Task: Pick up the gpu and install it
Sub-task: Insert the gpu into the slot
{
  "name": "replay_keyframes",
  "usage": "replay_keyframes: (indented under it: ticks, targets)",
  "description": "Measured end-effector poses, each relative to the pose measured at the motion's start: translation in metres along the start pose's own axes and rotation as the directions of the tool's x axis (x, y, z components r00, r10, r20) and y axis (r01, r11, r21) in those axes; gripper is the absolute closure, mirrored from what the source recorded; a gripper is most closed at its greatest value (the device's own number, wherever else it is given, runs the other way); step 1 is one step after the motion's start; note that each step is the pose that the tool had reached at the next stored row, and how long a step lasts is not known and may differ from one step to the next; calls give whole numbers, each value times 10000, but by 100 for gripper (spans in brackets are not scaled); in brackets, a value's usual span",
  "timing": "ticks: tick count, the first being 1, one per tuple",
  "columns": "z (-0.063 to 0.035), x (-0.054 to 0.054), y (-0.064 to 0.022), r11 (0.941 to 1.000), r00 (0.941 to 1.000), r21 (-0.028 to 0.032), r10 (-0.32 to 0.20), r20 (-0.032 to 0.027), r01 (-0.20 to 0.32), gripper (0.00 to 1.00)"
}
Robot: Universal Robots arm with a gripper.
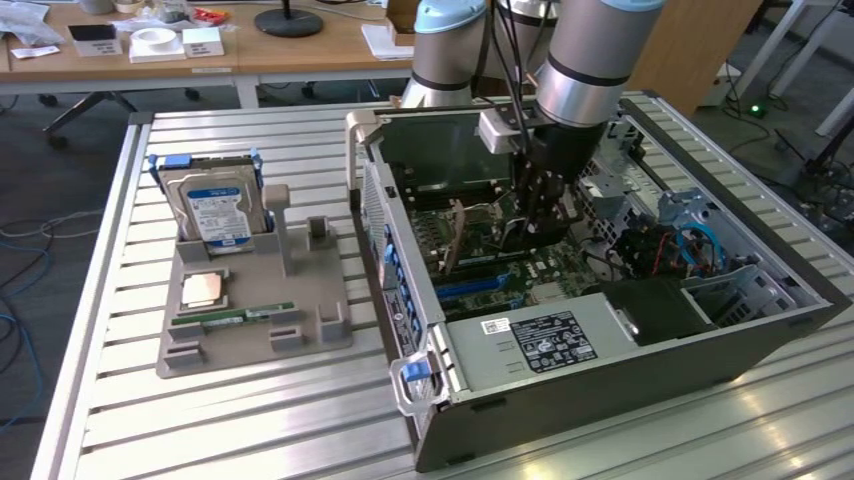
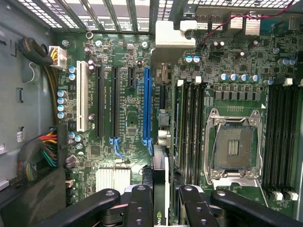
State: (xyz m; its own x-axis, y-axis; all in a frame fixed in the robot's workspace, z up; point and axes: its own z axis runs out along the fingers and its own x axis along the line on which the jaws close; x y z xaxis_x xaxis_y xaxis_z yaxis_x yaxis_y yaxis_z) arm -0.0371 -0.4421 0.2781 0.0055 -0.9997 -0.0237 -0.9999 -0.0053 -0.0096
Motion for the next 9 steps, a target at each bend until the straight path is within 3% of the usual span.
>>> replay_keyframes:
  ticks: [9]
  targets:
    - [14, 0, 0, 10000, 10000, 1, 0, 1, 0, 74]
